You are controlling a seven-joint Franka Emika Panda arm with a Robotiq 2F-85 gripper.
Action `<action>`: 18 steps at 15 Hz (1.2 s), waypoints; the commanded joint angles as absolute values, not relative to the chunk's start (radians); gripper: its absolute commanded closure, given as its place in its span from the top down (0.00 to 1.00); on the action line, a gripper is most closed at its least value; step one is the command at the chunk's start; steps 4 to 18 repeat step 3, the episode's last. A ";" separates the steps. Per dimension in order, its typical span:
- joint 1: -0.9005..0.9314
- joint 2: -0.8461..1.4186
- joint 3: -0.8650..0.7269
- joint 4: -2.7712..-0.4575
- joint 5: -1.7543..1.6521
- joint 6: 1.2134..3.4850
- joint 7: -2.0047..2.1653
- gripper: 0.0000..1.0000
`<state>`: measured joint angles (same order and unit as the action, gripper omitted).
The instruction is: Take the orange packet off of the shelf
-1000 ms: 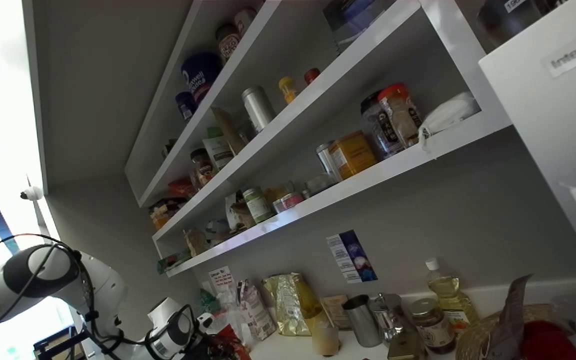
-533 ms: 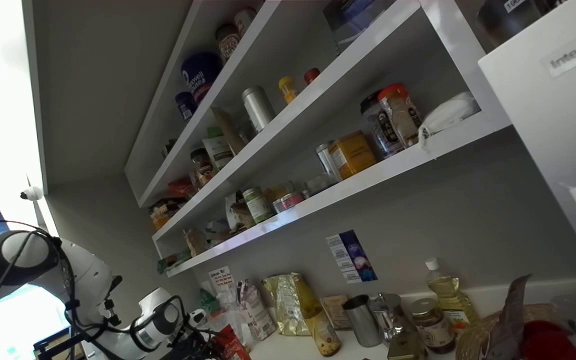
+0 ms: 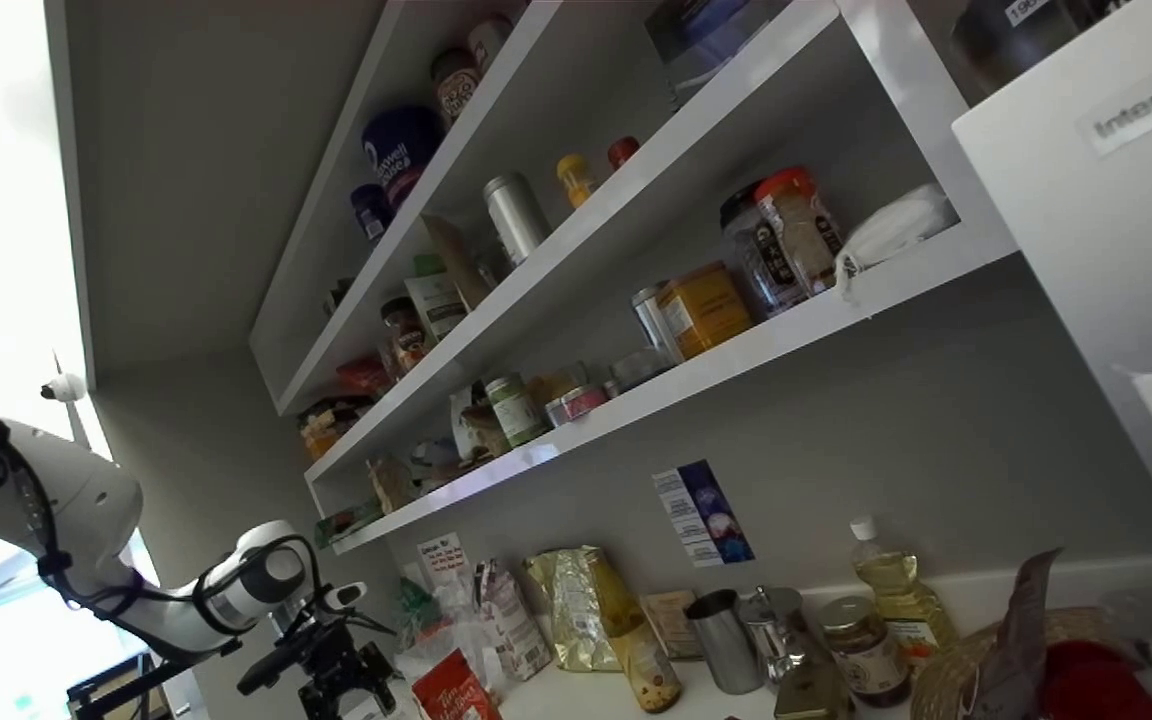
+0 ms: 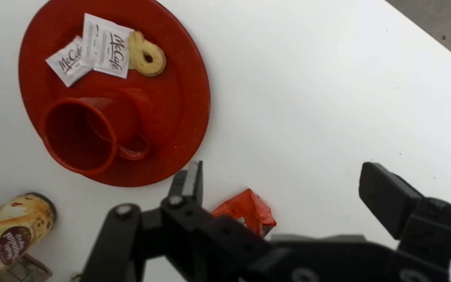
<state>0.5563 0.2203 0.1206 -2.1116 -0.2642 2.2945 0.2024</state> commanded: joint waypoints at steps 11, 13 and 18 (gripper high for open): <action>0.492 0.200 0.183 -2.130 -0.278 2.283 0.212 1.00; 0.492 0.200 0.183 -2.130 -0.278 2.283 0.212 1.00; 0.492 0.200 0.183 -2.130 -0.278 2.283 0.212 1.00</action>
